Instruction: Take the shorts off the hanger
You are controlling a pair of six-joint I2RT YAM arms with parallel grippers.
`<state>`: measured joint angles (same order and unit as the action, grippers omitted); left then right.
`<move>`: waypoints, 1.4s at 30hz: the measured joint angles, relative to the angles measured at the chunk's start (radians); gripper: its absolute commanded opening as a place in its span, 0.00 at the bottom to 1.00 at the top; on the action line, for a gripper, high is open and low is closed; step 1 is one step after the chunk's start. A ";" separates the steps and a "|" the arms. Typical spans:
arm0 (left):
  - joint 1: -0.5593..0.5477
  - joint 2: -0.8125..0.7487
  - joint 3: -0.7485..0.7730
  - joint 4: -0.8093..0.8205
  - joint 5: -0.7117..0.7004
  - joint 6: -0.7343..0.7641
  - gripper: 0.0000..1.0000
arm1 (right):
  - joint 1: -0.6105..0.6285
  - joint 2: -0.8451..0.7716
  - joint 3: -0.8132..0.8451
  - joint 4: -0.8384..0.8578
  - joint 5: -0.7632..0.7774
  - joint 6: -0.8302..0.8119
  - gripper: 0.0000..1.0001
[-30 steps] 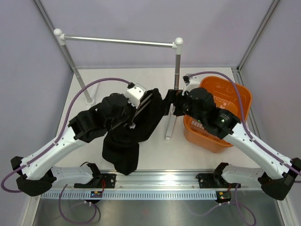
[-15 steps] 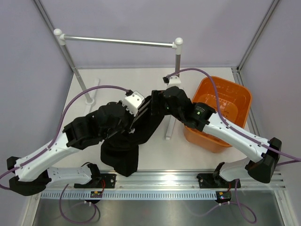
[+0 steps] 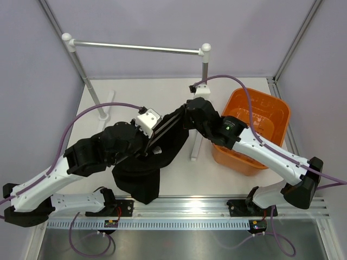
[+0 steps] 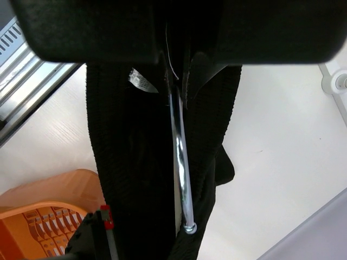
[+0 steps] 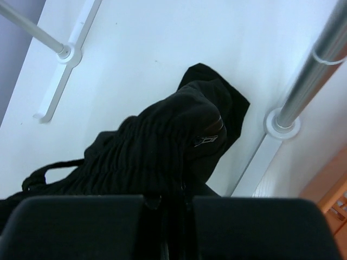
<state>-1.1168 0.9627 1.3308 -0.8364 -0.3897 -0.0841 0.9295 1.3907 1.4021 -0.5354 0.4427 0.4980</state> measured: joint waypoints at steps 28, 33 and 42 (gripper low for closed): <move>-0.021 -0.231 -0.084 0.137 0.017 -0.005 0.00 | -0.048 -0.001 -0.073 -0.060 -0.087 0.043 0.00; -0.021 -0.228 -0.084 0.201 -0.089 -0.014 0.00 | 0.115 -0.037 -0.076 -0.047 -0.086 0.040 0.00; -0.021 -0.218 -0.122 0.378 -0.218 -0.015 0.00 | 0.410 0.048 0.112 -0.087 -0.006 -0.068 0.00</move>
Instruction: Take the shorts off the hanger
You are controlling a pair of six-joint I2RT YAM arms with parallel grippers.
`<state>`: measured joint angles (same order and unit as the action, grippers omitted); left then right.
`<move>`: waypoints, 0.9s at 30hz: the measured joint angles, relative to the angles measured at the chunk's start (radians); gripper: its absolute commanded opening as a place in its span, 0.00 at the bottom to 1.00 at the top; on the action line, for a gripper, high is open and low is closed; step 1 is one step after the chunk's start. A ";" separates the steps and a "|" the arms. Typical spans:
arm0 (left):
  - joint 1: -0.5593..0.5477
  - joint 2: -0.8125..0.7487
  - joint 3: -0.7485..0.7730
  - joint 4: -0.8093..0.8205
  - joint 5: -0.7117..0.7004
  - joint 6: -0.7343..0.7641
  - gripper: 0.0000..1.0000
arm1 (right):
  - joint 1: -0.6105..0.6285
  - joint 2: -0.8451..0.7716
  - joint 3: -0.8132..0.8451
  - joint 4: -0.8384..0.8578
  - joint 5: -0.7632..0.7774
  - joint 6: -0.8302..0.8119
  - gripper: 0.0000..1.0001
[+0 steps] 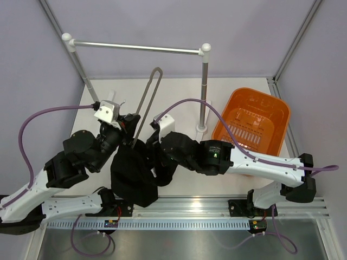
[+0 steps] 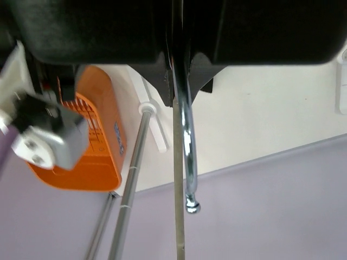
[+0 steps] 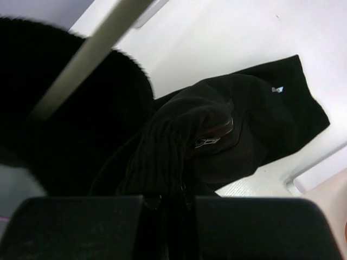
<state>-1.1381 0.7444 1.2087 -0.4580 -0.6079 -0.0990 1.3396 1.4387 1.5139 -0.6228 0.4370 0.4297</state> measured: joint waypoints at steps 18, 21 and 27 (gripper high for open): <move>0.077 0.217 0.010 0.118 -0.301 0.057 0.00 | 0.291 0.081 0.193 -0.078 -0.023 -0.282 0.00; 0.122 0.227 0.037 0.117 -0.291 0.057 0.00 | 0.296 0.084 0.193 -0.108 -0.048 -0.304 0.00; 0.218 0.256 0.129 0.115 -0.246 0.055 0.00 | 0.330 0.067 0.193 -0.142 -0.119 -0.336 0.00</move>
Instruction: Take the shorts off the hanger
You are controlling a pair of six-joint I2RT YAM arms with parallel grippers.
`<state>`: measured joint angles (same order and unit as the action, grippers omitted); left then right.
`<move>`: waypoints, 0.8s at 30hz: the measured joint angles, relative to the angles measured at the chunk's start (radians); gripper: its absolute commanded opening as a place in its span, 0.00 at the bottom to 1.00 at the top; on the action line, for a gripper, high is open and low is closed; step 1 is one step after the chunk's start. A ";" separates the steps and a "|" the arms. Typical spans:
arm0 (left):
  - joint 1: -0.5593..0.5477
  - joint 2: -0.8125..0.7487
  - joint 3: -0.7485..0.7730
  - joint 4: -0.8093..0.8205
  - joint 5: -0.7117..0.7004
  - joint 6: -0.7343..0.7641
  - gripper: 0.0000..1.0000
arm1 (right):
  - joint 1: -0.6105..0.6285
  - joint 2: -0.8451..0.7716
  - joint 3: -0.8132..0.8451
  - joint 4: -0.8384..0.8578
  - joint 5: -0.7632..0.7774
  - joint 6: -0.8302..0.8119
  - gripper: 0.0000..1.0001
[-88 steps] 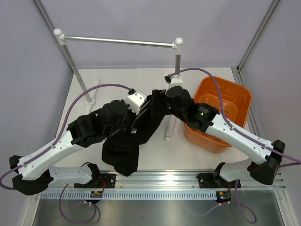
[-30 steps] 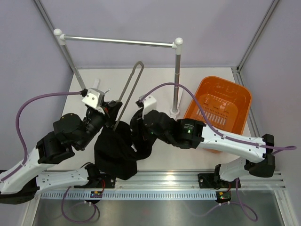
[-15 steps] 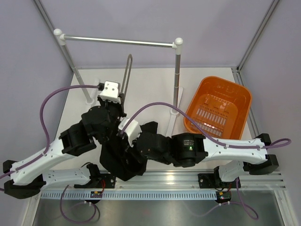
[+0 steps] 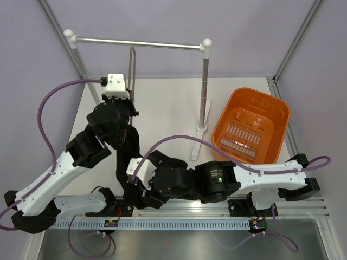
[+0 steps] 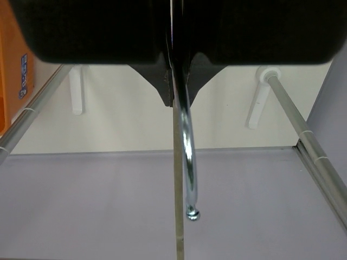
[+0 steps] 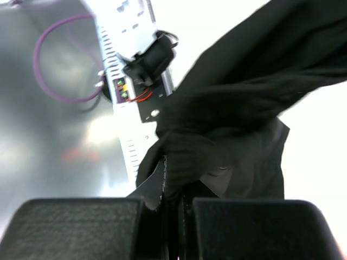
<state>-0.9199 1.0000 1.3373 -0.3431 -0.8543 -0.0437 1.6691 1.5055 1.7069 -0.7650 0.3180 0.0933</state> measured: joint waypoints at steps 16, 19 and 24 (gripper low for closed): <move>0.123 -0.040 0.032 0.119 0.227 -0.028 0.00 | 0.066 -0.039 -0.008 -0.072 -0.023 -0.007 0.00; 0.125 -0.107 -0.023 0.171 0.254 -0.034 0.00 | 0.069 -0.054 -0.014 -0.072 -0.030 -0.007 0.00; 0.126 -0.228 -0.179 0.310 0.285 -0.022 0.00 | 0.072 -0.067 -0.019 -0.072 -0.045 -0.007 0.00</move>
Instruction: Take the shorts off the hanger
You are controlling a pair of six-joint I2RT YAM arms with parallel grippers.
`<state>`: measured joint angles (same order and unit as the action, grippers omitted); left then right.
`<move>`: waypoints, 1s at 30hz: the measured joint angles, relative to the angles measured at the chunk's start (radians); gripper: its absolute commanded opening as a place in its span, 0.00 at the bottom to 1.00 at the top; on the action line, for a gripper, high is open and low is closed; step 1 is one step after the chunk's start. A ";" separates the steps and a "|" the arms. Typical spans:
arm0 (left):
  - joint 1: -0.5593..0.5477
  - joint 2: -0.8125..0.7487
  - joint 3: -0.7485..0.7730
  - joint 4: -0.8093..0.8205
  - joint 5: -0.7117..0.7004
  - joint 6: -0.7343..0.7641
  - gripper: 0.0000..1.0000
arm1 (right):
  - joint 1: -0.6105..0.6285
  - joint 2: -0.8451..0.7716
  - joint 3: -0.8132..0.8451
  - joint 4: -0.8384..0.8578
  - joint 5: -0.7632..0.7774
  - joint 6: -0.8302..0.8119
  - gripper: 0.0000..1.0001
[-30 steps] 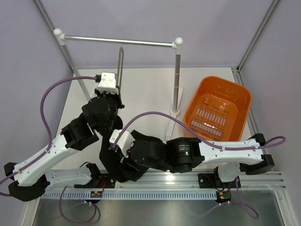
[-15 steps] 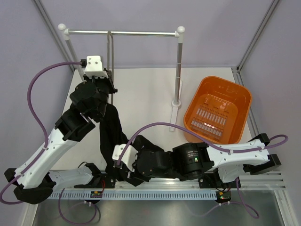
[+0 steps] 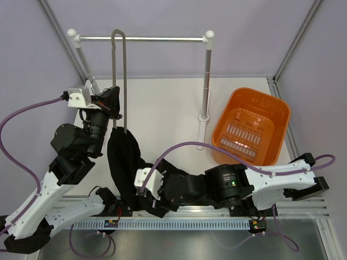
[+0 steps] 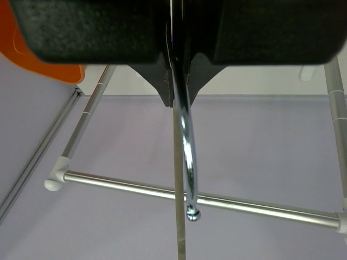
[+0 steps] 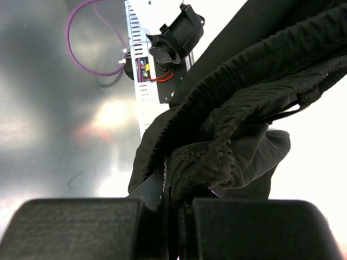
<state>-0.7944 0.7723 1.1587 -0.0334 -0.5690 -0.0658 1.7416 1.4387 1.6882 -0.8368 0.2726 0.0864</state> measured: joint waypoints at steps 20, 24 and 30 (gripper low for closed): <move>0.002 0.067 -0.079 0.533 0.162 0.063 0.00 | 0.008 -0.001 0.000 -0.051 0.140 0.034 0.01; 0.002 0.083 -0.021 0.444 0.148 0.061 0.00 | 0.001 0.002 0.052 -0.118 0.338 0.061 0.01; 0.002 0.050 0.045 0.229 0.116 0.029 0.00 | -0.155 0.016 0.362 -0.216 0.640 0.121 0.00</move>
<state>-0.7925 0.8219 1.2037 0.1959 -0.4534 -0.0368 1.5867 1.4544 2.0499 -1.0523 0.9131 0.2077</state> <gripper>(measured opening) 0.041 0.047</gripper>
